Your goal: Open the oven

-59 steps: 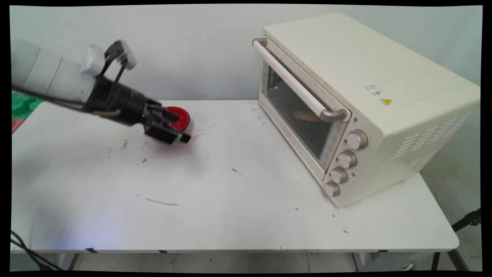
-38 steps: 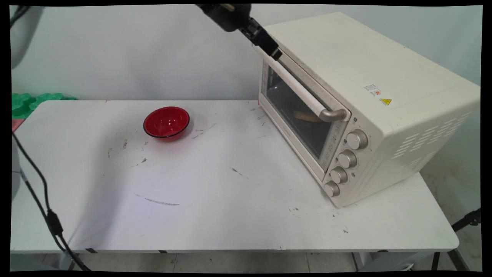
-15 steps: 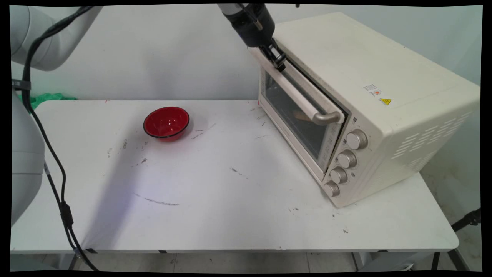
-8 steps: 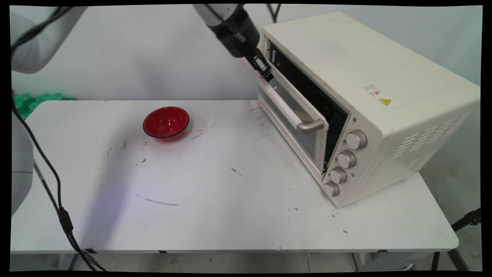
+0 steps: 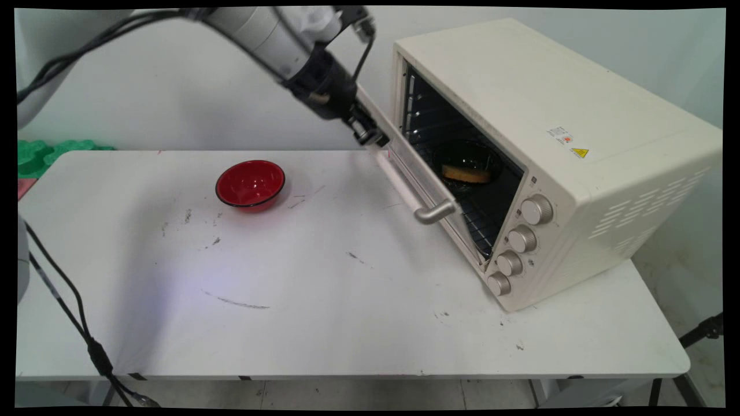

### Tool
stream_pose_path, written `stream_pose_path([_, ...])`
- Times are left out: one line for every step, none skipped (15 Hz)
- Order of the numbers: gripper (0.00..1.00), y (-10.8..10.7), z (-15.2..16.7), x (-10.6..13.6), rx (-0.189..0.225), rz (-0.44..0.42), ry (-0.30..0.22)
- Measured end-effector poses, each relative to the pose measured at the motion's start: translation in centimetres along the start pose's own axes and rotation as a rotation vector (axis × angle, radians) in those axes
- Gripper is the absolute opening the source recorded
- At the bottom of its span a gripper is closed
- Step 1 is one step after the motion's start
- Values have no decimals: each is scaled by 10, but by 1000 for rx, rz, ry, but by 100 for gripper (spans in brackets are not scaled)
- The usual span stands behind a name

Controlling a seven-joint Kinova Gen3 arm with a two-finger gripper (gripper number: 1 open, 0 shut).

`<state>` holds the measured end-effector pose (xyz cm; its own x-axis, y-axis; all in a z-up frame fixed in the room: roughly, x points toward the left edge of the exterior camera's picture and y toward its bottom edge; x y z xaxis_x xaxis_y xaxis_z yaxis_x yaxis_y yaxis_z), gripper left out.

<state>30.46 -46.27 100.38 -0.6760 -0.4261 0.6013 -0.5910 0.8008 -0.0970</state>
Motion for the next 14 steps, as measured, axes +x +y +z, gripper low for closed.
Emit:
stream_pose_path([0,1,2,-12,-2,1,9])
stream_pose_path([0,1,3,-21,-2,-2,15])
stream_pose_path([0,2,4,-32,-3,-6,23])
stream_pose_path([0,2,4,-43,-3,-10,31])
stream_pose_path([0,2,5,-54,-3,-15,41])
stream_pose_path([0,3,5,-64,-3,-18,49])
stream_pose_path([0,3,5,-76,-2,-23,58])
stream_pose_path([0,4,5,-86,-2,-29,67])
stream_pose_path([0,4,5,-94,-2,-33,73])
stream_pose_path([0,5,6,-103,-2,-38,80])
stream_pose_path([0,5,6,-109,-3,-41,85])
stream_pose_path([0,6,7,-119,-3,-47,94])
stream_pose_path([0,7,9,-130,-4,-52,102])
stream_pose_path([0,8,11,-140,-6,-56,113])
